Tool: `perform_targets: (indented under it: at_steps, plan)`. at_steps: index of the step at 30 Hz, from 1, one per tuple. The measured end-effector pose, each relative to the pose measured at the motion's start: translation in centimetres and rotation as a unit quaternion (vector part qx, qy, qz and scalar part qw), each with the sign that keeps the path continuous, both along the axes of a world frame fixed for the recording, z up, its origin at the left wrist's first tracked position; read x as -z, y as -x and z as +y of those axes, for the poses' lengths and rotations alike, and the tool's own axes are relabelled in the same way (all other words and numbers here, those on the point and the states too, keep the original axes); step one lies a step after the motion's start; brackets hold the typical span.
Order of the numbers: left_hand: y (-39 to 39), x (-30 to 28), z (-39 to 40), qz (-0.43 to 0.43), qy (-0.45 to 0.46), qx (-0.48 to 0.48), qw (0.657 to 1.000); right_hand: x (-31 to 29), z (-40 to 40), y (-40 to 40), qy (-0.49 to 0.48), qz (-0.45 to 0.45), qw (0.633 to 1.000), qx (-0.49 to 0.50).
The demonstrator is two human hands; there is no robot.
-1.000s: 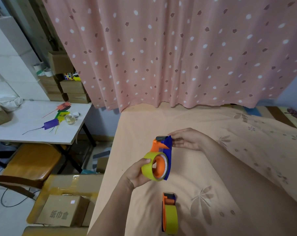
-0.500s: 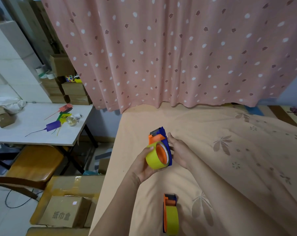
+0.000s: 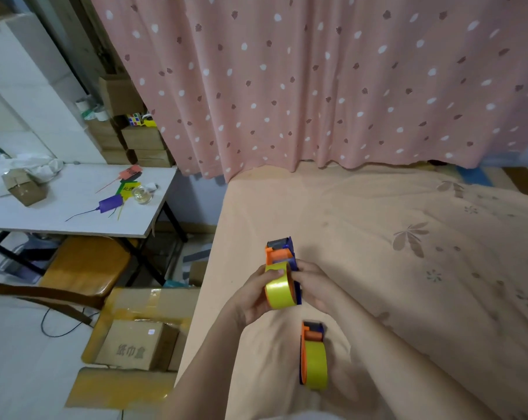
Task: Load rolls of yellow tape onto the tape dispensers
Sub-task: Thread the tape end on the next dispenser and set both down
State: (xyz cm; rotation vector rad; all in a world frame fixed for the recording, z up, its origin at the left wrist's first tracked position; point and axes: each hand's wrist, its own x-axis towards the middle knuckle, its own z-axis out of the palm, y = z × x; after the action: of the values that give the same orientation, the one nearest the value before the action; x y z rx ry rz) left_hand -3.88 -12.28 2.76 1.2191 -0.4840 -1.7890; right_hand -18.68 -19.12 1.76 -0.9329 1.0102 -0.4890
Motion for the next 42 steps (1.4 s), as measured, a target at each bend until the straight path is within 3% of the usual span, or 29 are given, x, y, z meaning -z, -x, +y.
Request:
perform_targets:
  at_steps: [6, 16, 20, 42]
  plan:
    - [-1.9, 3.1, 3.6, -0.04, -0.063, 0.036, 0.997, 3.8, 4.4, -2.6, -0.014, 0.08, 0.997, -0.008]
    - [-4.4, 9.5, 8.6, -0.086, -0.178, 0.14, 0.97, 11.0, 10.4, -5.1, -0.242, 0.138, 0.96, 0.024]
    - [-4.6, 10.7, 8.2, -0.098, -0.206, 0.156, 0.961, 12.7, 10.7, -5.4, -0.261, 0.135, 0.955, 0.053]
    - [-3.8, 14.1, 5.4, -0.136, -0.183, 0.173, 0.958, 15.0, 8.4, -4.9, -0.351, 0.181, 0.917, 0.046]
